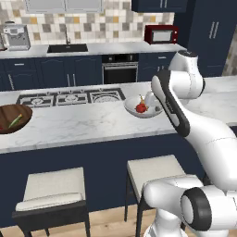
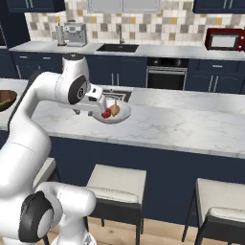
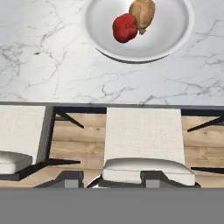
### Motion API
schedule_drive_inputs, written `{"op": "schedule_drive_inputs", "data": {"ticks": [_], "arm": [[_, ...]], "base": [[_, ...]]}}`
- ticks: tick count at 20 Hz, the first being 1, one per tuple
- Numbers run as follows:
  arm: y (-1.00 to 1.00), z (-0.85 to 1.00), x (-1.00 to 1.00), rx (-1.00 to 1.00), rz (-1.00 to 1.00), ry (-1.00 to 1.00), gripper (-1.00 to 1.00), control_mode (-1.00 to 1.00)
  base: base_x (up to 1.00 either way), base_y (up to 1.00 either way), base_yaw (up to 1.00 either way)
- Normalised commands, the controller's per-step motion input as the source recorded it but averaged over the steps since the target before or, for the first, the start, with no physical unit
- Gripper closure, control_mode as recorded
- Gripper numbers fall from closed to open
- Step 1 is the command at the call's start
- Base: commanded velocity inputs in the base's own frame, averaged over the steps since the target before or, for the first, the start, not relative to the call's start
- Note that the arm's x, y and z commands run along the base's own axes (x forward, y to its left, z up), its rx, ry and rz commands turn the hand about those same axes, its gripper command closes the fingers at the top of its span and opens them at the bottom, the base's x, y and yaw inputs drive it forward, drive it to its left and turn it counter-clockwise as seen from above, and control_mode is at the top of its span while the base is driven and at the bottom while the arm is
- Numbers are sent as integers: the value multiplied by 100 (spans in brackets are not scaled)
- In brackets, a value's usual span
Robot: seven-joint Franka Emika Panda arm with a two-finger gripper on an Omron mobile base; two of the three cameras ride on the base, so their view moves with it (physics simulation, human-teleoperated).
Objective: Place the bowl with the onion and bell pepper on the second highest shelf of the fridge. Place the bowl with the fishs on the top shelf of the fridge.
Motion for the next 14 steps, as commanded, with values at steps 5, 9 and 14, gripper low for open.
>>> {"op": "schedule_drive_inputs", "data": {"ticks": [5, 9, 14], "arm": [[-48, 0, 8, 8, -18, 6, -100, -100], [-74, -4, 20, 14, -34, 3, -100, -100], [-42, -30, 56, 16, -41, 14, -100, -100]], "base": [[0, 0, 0], [0, 0, 0], [0, 0, 0]]}}
